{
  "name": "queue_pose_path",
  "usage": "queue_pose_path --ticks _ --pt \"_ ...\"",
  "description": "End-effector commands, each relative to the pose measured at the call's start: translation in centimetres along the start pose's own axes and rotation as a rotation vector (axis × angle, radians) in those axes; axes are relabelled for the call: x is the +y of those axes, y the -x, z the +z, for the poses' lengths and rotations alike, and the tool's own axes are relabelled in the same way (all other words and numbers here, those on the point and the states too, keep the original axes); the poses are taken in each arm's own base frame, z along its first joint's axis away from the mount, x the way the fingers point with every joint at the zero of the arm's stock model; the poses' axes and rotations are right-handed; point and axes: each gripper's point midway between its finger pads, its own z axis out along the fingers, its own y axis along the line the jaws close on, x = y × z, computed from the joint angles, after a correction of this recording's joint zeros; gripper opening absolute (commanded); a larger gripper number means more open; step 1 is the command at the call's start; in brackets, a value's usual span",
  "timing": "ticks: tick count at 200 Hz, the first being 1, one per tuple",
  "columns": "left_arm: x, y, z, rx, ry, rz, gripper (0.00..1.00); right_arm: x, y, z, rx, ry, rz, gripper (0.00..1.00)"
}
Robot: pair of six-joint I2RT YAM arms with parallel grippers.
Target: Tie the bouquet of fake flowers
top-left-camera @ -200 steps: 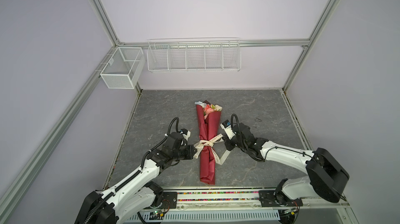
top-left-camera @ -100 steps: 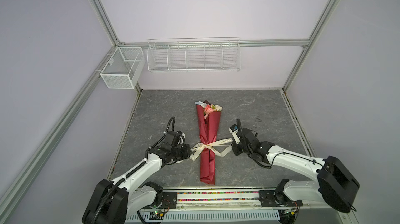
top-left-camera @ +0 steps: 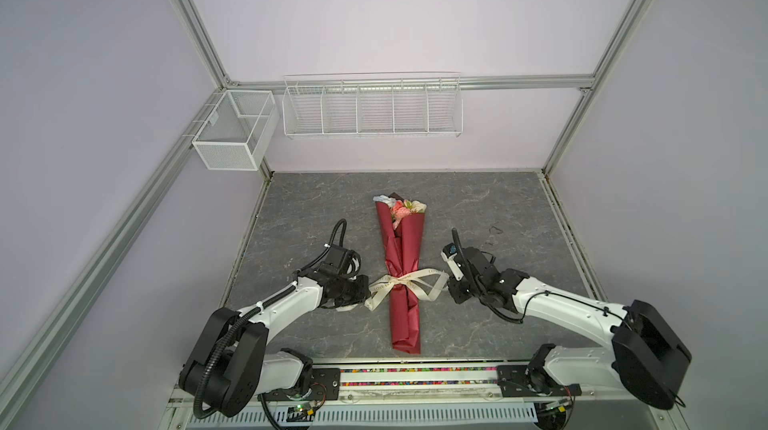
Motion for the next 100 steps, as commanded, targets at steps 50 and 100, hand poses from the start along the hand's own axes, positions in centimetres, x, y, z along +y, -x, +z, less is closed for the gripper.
queue_pose_path --ticks 50,100 --pt "-2.5 1.6 -0.9 -0.033 -0.096 0.085 0.00 3.1 5.1 -1.1 -0.081 0.119 -0.553 0.44" --pt "-2.8 1.7 -1.0 -0.024 -0.102 0.093 0.00 5.0 6.2 0.6 -0.076 0.209 -0.654 0.44"
